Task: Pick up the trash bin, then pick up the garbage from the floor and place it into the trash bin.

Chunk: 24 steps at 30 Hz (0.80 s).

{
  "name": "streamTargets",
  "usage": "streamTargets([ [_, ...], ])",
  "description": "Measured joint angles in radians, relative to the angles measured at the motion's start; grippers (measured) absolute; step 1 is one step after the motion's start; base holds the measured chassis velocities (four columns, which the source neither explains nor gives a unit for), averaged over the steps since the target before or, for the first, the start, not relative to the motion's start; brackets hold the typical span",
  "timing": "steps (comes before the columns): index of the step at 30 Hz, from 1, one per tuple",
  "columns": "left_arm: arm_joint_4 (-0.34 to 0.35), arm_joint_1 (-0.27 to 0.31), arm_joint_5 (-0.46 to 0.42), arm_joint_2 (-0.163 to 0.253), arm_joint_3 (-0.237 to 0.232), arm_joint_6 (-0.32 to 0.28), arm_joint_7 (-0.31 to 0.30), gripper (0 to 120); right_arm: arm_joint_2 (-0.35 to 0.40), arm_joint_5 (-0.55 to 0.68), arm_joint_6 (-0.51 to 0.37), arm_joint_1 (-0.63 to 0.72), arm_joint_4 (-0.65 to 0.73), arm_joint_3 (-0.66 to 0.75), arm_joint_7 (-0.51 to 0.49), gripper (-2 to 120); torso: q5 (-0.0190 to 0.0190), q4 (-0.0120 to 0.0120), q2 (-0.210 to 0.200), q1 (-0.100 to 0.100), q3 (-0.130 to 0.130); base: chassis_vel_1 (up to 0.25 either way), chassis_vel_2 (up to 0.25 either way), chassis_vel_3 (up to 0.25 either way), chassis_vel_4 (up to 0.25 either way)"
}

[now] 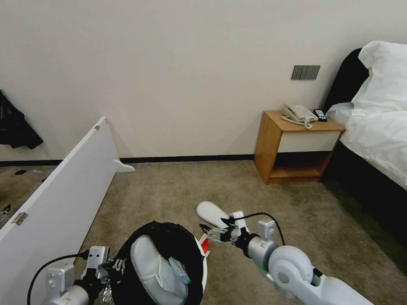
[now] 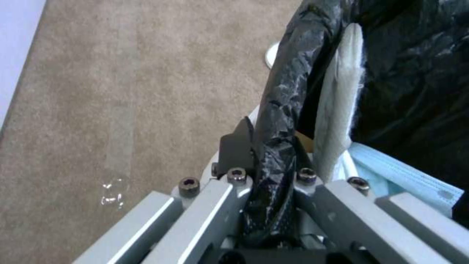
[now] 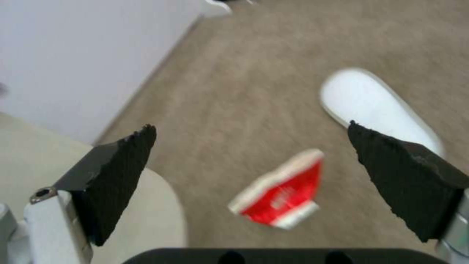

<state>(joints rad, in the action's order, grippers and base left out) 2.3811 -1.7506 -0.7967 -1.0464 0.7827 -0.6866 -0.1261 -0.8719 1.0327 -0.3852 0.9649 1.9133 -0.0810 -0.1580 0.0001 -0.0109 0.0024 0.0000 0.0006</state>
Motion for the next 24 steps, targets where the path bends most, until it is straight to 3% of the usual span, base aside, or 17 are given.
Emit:
streamTargets([
  [5,0.0,0.008,-0.007,0.0,0.008,0.001,0.001,2,0.003,-0.068,0.025,0.051,-0.057,0.042,0.062,100,0.0,0.0001,0.0,0.0,0.0,0.0,0.0,0.0,0.0],
  [7,0.006,0.009,-0.01,-0.001,0.009,0.002,0.004,2,-0.001,-0.112,0.076,0.111,-0.108,0.085,0.137,100,0.0,0.0004,0.0,0.0,0.0,0.0,0.0,0.0,0.0],
  [12,0.002,0.014,-0.008,-0.003,0.009,0.004,0.006,2,-0.018,-0.17,0.14,0.185,-0.146,0.147,0.162,100,0.0001,0.0003,0.0,0.0,0.0,0.0,0.0,0.0,0.0],
  [15,-0.009,0.016,-0.004,-0.011,0.015,0.008,0.013,2,-0.049,-0.236,0.177,0.269,-0.157,0.244,0.162,100,0.0003,0.0001,0.0,0.0,0.0,0.0,0.0,0.0,0.0],
  [17,-0.015,0.019,0.003,-0.018,0.018,0.011,0.02,2,-0.089,-0.345,0.209,0.349,-0.155,0.365,0.149,100,0.0,0.0002,0.0,0.0,0.0,0.0,0.0,0.0,0.0],
  [21,-0.02,0.024,0.008,-0.021,0.02,0.013,0.024,2,-0.129,-0.417,0.249,0.401,-0.155,0.456,0.152,100,-0.0004,0.0002,0.0,0.0,0.0,0.0,0.0,0.0,0.0],
  [23,-0.04,0.035,0.03,-0.018,0.021,0.019,0.034,2,-0.221,-0.478,0.34,0.477,-0.154,0.572,0.182,100,0.0002,-0.0002,0.0,0.0,0.0,0.0,0.0,0.0,0.0],
  [24,-0.04,0.035,0.03,-0.018,0.021,0.019,0.034,2,-0.221,-0.478,0.34,0.477,-0.154,0.572,0.182,100,0.0002,-0.0002,0.0,0.0,0.0,0.0,0.0,0.0,0.0],
])
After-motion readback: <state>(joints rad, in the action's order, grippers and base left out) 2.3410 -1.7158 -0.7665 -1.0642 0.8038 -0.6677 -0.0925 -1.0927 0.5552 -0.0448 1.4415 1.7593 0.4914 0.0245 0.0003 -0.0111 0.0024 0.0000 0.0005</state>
